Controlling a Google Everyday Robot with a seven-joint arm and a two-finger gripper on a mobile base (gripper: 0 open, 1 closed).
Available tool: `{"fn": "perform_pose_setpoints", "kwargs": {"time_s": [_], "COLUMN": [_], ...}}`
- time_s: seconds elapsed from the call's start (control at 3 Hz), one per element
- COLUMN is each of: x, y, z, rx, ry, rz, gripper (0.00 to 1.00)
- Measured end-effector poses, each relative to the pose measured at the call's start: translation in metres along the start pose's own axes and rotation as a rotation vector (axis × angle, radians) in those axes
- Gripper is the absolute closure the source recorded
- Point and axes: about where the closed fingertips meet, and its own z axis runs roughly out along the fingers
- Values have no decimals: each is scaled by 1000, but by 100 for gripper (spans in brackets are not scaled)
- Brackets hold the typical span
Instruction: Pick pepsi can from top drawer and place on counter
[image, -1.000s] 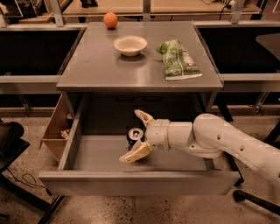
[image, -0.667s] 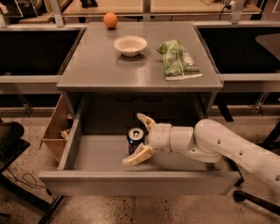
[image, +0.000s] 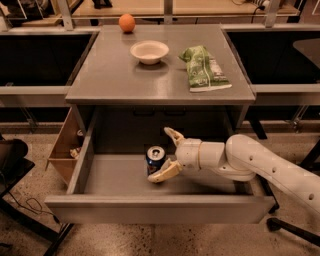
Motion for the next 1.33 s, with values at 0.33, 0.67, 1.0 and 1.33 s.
{"fn": "perform_pose_setpoints", "kwargs": {"time_s": [0.33,0.67,1.0,1.33], "x": [13,14,14,-6], "y": [-2,-2,-2,-1], "z": [6,7,7,1], "rx": [-10,-11,-11,-16], "ry": [17,18,18,32], "rz": [29,31,31,18], "gripper": [18,41,64,87]}}
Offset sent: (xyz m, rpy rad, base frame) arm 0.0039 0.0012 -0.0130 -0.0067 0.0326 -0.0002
